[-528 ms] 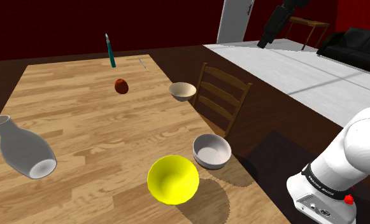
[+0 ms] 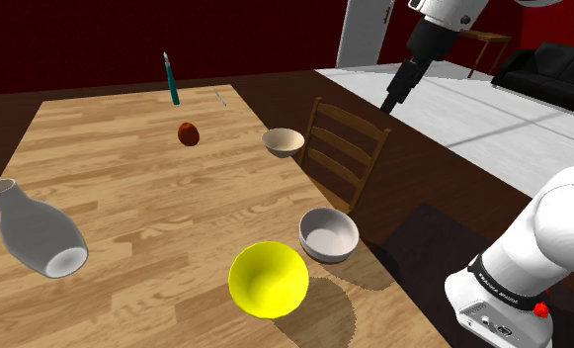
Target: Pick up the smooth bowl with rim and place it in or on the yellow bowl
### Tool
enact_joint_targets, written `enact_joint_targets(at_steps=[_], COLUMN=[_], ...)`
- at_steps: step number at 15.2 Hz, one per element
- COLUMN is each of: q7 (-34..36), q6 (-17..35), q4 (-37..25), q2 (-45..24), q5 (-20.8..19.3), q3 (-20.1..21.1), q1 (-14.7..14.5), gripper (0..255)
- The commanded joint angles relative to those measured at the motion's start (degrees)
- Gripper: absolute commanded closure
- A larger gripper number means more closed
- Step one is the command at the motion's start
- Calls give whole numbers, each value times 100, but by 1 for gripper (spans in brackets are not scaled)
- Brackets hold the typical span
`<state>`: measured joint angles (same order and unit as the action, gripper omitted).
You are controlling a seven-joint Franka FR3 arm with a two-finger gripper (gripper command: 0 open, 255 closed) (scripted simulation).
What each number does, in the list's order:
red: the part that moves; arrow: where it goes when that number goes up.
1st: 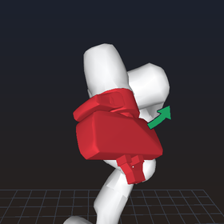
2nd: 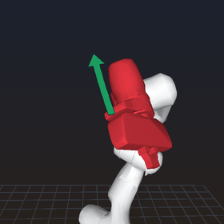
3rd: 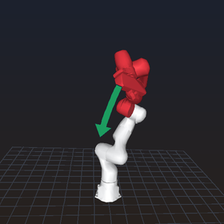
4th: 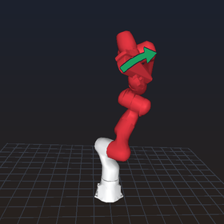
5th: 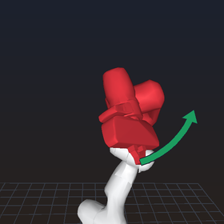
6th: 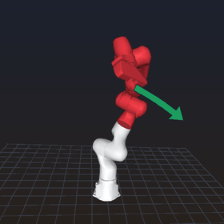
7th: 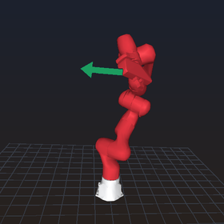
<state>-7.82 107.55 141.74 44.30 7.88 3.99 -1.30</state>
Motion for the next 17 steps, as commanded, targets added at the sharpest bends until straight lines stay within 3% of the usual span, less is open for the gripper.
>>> enact_joint_targets(at_steps=[1, 9, 17], q7=[-8, -58, -293], q6=[346, 1835, 3618], q4=[331, 1443, 2105], q2=[-59, -630, -1937], q5=[78, 487, 1132], q3=[26, 177, 288], q1=[-31, -240, -628], gripper=[0, 0, 0])
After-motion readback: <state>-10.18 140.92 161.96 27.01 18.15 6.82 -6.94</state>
